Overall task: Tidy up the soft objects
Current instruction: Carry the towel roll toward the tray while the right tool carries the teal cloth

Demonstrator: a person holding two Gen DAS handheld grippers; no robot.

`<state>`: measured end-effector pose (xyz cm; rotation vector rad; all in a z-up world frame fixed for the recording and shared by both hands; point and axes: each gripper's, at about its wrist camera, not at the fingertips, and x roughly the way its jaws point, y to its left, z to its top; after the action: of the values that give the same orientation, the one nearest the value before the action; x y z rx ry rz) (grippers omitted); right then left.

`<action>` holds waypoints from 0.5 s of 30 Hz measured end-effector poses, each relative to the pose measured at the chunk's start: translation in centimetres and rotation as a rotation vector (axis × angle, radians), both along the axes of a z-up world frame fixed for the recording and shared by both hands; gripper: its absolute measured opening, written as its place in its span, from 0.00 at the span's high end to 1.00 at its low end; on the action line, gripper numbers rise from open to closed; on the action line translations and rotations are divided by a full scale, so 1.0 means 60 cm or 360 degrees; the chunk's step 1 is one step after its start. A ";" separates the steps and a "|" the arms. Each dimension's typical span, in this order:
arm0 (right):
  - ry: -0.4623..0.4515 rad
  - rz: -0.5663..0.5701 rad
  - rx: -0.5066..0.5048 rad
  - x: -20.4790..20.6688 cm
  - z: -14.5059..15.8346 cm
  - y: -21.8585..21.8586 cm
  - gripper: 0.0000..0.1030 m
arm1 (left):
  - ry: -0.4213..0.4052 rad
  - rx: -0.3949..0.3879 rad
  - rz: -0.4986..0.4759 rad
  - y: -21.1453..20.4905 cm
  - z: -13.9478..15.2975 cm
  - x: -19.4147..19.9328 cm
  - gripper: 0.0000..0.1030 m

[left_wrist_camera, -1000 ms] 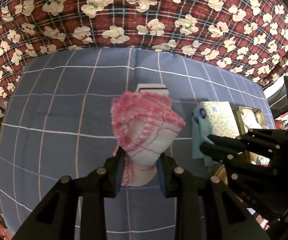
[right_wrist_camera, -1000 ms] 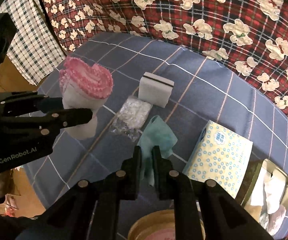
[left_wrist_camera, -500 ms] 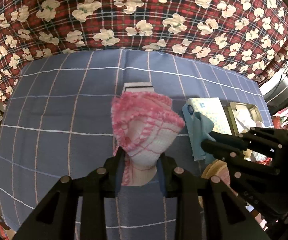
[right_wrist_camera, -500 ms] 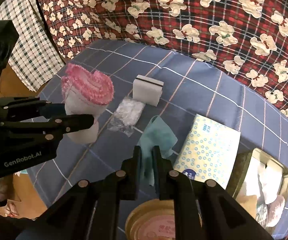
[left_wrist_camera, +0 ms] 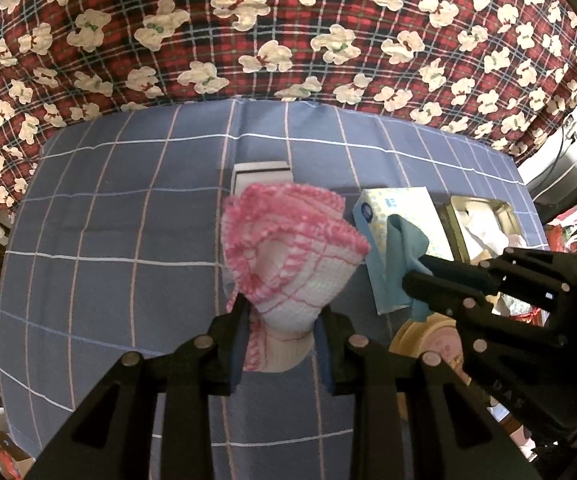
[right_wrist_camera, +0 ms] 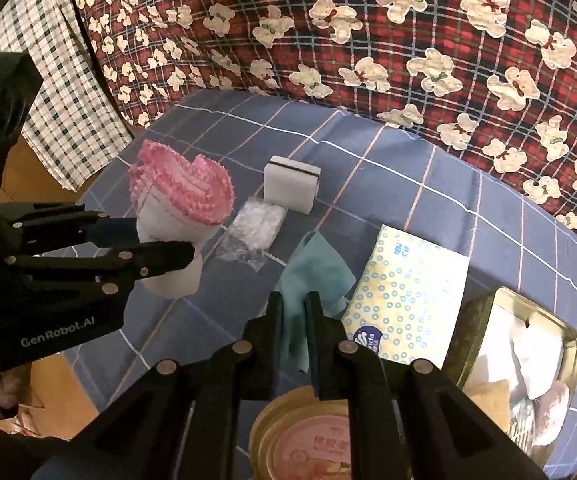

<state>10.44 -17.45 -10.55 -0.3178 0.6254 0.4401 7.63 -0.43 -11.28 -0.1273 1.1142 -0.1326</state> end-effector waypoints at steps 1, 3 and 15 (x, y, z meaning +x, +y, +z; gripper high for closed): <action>-0.0003 0.0001 0.0002 0.000 0.000 -0.001 0.88 | -0.0001 0.0000 -0.0001 -0.001 0.001 -0.001 0.73; -0.0008 0.0003 0.0008 -0.003 0.002 -0.003 0.88 | -0.0003 0.0000 -0.0003 -0.003 0.002 -0.002 0.73; -0.0036 -0.0035 0.0045 -0.014 0.008 -0.028 0.88 | -0.0010 -0.0014 -0.0042 -0.029 0.008 -0.005 0.73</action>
<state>9.60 -19.14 -10.09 -0.2881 0.5994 0.4232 7.35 -2.18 -10.80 -0.1198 1.1095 -0.1614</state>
